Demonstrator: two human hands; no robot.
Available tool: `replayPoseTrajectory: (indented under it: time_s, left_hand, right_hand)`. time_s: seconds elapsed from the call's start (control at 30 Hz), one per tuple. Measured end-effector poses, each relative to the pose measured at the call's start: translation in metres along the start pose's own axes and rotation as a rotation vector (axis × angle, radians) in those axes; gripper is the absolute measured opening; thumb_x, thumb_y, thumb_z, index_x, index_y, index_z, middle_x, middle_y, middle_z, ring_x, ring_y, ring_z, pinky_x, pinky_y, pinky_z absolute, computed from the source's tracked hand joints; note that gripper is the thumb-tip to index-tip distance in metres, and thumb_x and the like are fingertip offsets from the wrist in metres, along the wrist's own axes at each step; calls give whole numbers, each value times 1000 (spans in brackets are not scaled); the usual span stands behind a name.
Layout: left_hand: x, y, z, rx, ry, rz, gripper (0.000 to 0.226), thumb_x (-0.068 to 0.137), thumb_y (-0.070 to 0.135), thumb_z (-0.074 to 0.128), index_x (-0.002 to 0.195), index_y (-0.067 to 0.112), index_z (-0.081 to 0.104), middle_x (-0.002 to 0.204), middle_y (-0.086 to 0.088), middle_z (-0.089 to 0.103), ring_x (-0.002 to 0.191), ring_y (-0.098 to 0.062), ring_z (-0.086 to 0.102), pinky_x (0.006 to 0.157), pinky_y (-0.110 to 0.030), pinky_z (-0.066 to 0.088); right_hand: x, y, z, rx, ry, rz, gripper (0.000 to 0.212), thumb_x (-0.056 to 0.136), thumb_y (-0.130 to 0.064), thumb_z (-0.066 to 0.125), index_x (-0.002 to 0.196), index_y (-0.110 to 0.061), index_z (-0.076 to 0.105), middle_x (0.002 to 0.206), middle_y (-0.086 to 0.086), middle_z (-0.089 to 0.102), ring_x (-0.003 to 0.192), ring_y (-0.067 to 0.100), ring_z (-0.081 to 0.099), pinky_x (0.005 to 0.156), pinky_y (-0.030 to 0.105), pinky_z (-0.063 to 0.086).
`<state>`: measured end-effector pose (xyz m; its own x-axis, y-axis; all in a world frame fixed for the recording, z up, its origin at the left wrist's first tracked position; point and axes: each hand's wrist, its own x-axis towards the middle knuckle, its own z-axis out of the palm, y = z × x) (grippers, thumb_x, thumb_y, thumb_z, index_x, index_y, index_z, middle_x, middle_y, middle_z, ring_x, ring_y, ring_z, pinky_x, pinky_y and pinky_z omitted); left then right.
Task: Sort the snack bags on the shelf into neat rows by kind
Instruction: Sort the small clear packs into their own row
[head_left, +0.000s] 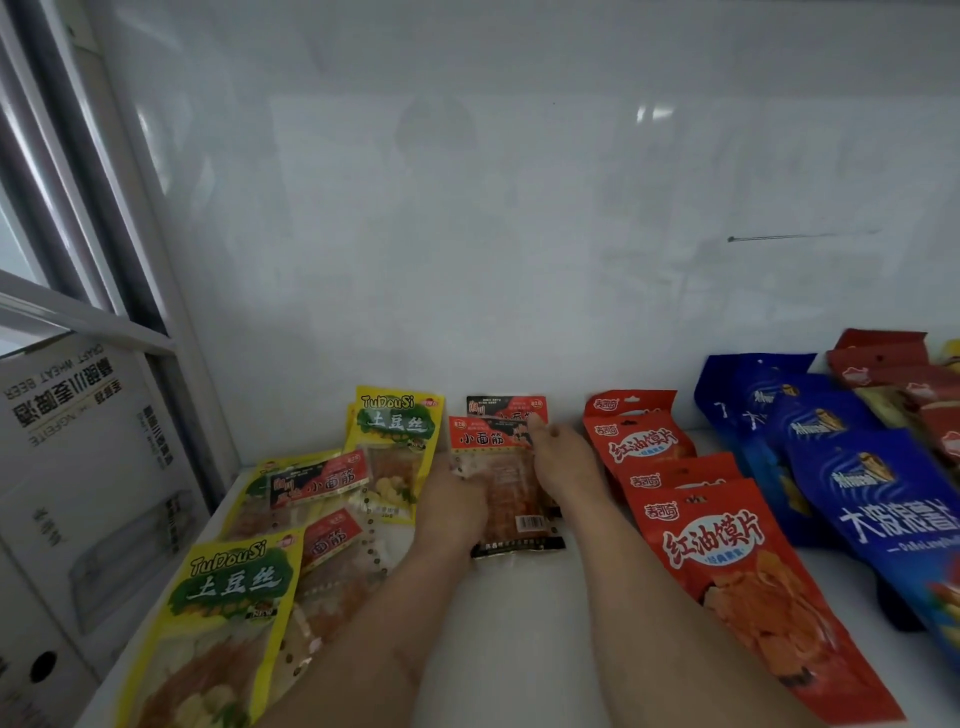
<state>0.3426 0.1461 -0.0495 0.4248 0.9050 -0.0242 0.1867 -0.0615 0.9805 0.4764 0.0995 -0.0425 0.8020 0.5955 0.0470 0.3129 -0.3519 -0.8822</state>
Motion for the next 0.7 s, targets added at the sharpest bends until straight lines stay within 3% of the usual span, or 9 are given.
replayPoseTrajectory:
  time_s: [0.1, 0.27, 0.43, 0.57, 0.7]
  left_hand:
    - [-4, 0, 9, 196, 46, 59, 19, 92, 21, 63, 110, 16, 63, 102, -4, 70, 91, -24, 67, 81, -39, 57]
    - [-10, 3, 16, 525, 26, 143, 35, 97, 25, 58, 122, 0, 61, 122, -16, 57, 113, -32, 56, 91, -36, 47]
    - [-8, 5, 16, 539, 23, 83, 43, 96, 31, 61, 127, 1, 58, 127, -17, 53, 112, -32, 58, 87, -31, 43]
    - [-6, 8, 14, 567, 17, 63, 52, 95, 36, 62, 129, -2, 56, 131, -20, 55, 119, -33, 55, 91, -31, 42]
    - [-8, 9, 11, 590, 25, 81, 46, 96, 34, 61, 121, -4, 58, 123, -21, 60, 118, -35, 55, 94, -36, 44]
  right_hand:
    - [5, 7, -1, -1, -16, -16, 33, 95, -51, 50, 97, -21, 63, 92, -1, 71, 83, 18, 68, 83, 39, 56]
    - [5, 12, -2, -20, -15, -29, 14, 96, -32, 61, 104, -22, 64, 97, -4, 69, 85, 14, 65, 75, 33, 52]
    - [8, 13, 0, -48, 16, -25, 16, 95, -28, 62, 107, -18, 64, 100, 0, 70, 88, 19, 65, 77, 34, 52]
    - [4, 12, 2, -48, 53, -30, 18, 95, -23, 61, 110, -12, 63, 105, 6, 71, 95, 26, 67, 83, 39, 54]
    - [-1, 8, 2, -113, 80, -57, 17, 95, -27, 60, 106, -13, 61, 100, 5, 69, 91, 26, 67, 81, 40, 56]
